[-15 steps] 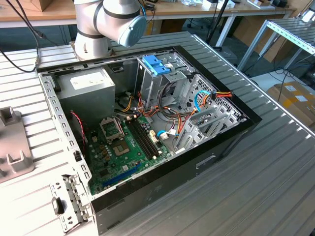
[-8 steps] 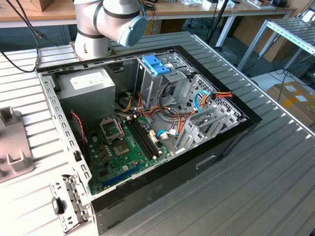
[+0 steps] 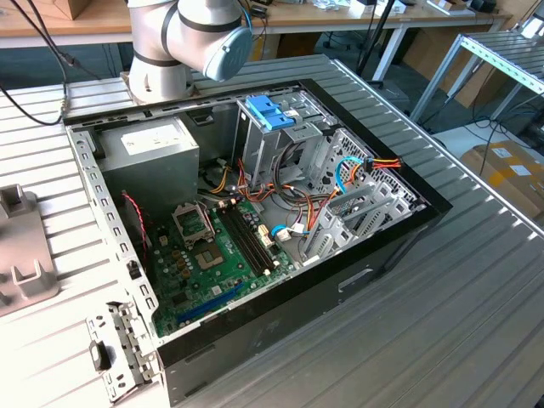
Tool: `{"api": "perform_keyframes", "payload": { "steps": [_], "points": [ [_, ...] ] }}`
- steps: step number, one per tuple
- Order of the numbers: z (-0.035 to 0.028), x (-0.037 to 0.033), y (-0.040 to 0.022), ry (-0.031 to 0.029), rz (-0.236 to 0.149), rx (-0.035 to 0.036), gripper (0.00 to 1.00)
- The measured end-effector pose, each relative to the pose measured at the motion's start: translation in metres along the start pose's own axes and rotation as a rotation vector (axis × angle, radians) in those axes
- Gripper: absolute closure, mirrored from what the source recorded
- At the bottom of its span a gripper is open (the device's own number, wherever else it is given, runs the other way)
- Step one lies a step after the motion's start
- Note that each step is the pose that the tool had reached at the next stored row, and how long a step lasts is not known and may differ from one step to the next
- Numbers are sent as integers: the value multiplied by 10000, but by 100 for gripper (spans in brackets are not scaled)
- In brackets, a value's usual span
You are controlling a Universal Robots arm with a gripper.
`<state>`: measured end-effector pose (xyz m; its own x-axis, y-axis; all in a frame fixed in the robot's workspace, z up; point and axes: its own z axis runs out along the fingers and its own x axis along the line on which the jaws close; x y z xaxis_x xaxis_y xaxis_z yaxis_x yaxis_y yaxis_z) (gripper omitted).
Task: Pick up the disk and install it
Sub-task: 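Pick up the disk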
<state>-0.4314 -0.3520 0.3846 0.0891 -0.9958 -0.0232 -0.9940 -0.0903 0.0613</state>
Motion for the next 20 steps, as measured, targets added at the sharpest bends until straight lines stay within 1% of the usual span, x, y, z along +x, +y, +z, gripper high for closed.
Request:
{"api": "perform_keyframes", "payload": {
  "steps": [2,8,10,20],
  "points": [
    [0,0,0,22,-354,-8,89],
    [0,0,0,60,-969,-22,89],
    [0,0,0,83,-1351,-31,89],
    [1,0,0,149,-2429,-56,89]
  ]
}}
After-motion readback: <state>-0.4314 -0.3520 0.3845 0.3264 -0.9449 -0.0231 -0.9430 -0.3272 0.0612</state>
